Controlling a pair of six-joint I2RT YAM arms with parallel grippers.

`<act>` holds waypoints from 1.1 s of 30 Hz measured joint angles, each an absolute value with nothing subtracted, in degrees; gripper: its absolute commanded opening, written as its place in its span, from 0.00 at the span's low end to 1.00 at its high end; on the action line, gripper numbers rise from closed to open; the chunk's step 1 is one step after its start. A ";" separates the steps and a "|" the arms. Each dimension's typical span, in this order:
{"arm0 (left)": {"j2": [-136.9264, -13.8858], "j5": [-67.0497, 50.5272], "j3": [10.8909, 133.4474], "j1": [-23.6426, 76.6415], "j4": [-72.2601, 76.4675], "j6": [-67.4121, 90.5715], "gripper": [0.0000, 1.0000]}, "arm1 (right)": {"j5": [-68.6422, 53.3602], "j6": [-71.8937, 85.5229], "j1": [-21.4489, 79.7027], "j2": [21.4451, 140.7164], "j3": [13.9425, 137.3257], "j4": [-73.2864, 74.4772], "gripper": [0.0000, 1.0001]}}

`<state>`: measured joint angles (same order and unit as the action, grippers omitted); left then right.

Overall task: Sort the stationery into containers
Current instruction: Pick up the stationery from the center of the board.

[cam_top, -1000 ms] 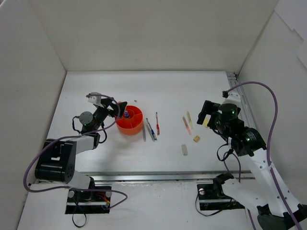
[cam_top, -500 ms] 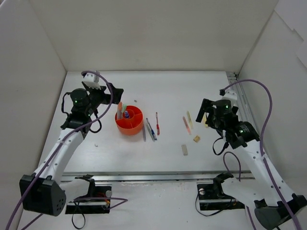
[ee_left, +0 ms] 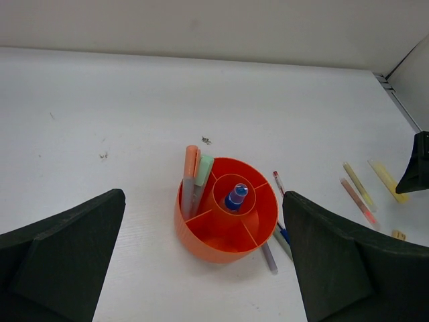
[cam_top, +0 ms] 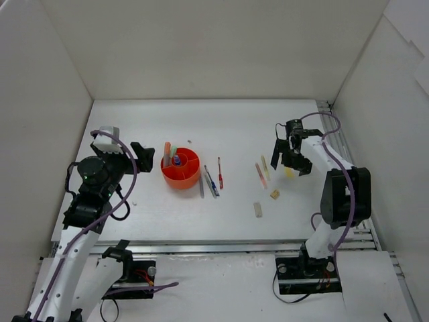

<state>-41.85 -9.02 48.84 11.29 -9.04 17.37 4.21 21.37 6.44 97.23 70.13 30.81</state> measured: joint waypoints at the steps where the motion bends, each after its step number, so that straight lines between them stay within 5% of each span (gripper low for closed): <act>1: -41.06 -8.80 48.36 11.29 -9.19 17.37 0.99 | 4.01 20.60 5.78 98.35 70.35 31.05 0.96; 15: -45.08 -9.21 46.22 11.31 -9.23 17.54 0.99 | -0.69 13.15 1.85 111.57 76.77 29.67 0.86; 20: -45.10 -9.17 46.22 11.31 -9.15 17.30 0.99 | -3.38 11.84 1.48 113.14 77.14 29.50 0.60; 23: -45.12 -9.32 46.22 11.31 -9.04 17.26 0.99 | -4.16 11.31 1.48 113.12 77.01 29.21 0.26; 25: -45.17 -9.63 46.22 11.31 -8.82 17.19 0.99 | -4.91 11.35 1.45 112.79 76.53 28.75 0.14; 33: -46.00 -13.37 46.22 11.31 -8.51 16.32 0.99 | -9.63 12.34 1.52 108.20 70.87 26.94 0.06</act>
